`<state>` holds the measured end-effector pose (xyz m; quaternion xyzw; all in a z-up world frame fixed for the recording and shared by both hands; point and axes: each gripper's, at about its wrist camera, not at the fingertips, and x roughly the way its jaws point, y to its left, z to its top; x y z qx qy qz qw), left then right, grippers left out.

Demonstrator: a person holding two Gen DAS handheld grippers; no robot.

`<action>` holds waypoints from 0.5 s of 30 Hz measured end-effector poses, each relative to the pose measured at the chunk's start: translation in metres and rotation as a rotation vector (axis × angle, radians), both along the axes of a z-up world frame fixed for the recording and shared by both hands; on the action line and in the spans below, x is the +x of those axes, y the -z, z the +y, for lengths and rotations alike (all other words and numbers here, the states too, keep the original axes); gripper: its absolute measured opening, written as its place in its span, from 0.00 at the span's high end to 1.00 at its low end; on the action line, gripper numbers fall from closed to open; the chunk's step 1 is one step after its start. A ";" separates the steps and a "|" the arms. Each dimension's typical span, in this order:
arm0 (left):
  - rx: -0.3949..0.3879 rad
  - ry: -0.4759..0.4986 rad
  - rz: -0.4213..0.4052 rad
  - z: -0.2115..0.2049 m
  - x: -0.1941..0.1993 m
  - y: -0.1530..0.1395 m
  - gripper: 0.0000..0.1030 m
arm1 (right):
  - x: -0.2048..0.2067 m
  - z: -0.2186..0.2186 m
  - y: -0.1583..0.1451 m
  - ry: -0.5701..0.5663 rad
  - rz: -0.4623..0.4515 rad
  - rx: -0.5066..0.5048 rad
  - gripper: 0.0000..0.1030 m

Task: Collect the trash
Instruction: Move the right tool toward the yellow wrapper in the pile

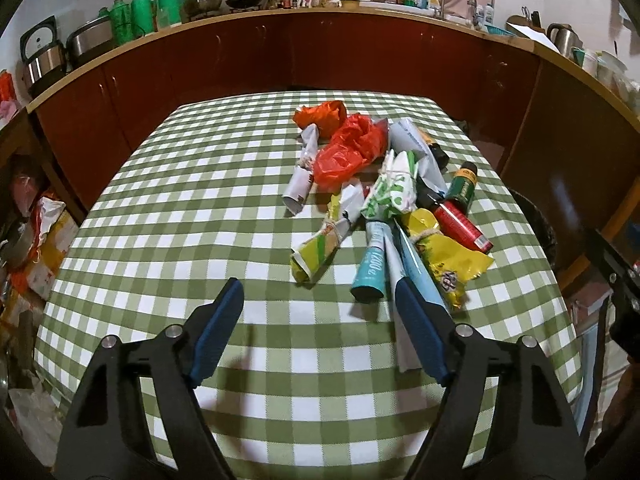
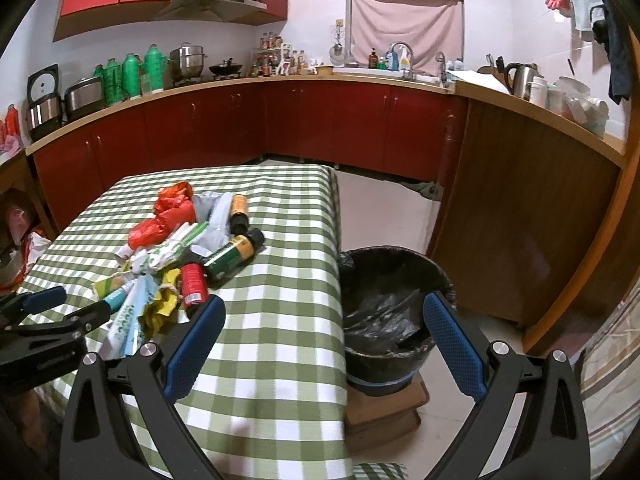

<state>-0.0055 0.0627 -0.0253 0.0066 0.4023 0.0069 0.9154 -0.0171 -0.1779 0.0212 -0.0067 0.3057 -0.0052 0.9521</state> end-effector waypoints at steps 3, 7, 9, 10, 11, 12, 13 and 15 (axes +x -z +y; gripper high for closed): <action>-0.001 -0.013 -0.011 0.004 0.003 -0.003 0.26 | 0.001 0.007 0.000 -0.020 -0.002 -0.006 0.07; 0.003 -0.017 -0.021 0.011 0.004 -0.005 0.26 | 0.005 0.018 0.001 -0.052 0.005 0.006 0.21; 0.015 -0.009 -0.031 0.014 0.005 -0.007 0.26 | 0.008 0.025 0.002 -0.075 0.016 0.014 0.37; 0.028 -0.004 -0.035 0.015 0.005 -0.007 0.26 | 0.010 0.030 0.002 -0.089 0.025 0.019 0.40; 0.047 0.001 -0.043 0.017 0.005 -0.007 0.26 | 0.010 0.033 0.003 -0.098 0.028 0.022 0.40; 0.060 0.005 -0.047 0.019 0.005 -0.007 0.26 | 0.010 0.037 0.003 -0.106 0.028 0.023 0.40; 0.068 0.008 -0.046 0.021 0.005 -0.007 0.26 | 0.010 0.043 0.004 -0.117 0.030 0.021 0.40; 0.063 0.003 -0.034 0.029 0.005 -0.004 0.26 | 0.010 0.051 0.005 -0.135 0.036 0.026 0.41</action>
